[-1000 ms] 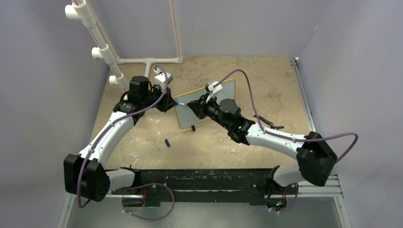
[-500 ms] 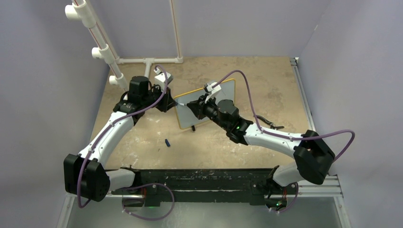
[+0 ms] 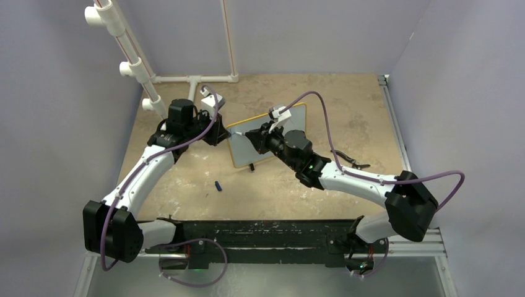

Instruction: Write a sentence on the whiteboard

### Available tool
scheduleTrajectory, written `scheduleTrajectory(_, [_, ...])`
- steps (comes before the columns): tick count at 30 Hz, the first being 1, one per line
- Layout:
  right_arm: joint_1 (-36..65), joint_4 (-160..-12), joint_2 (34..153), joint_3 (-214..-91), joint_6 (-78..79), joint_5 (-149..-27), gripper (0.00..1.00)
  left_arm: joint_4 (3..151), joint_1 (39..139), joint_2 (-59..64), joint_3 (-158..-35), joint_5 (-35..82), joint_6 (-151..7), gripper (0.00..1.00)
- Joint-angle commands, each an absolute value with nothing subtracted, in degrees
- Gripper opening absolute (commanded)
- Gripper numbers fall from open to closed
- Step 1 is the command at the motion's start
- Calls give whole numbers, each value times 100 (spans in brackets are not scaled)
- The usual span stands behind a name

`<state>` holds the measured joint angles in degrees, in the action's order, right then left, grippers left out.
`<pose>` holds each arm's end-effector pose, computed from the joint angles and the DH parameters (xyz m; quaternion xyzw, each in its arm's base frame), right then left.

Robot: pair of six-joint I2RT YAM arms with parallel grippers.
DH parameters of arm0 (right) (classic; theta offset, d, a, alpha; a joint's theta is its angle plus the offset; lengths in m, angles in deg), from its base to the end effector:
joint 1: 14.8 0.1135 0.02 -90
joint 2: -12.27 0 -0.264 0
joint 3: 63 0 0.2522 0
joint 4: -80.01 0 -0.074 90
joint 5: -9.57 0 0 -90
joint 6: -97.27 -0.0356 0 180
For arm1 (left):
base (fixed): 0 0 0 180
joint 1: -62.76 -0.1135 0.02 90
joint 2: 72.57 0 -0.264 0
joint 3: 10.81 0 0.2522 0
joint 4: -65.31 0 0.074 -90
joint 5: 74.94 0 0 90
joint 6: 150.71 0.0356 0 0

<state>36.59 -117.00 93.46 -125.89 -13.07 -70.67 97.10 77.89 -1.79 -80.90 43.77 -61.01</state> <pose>0.2094 0.2526 0.2927 -0.1334 0.7024 0.3588 0.6001 0.2601 -0.0880 0.3032 0.2279 0.8268 -0.2780 0.4327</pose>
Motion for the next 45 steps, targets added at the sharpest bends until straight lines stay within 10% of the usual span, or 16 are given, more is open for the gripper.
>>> scheduleTrajectory(1, [3626,-11797,9160,-12539,-1271,-6699,0,9521,7770,-360,-8075,4363,-5935,0])
scheduleTrajectory(45, [3626,-11986,9274,-12649,-1085,-6847,0,9514,7770,-349,-8079,4389,-5948,0])
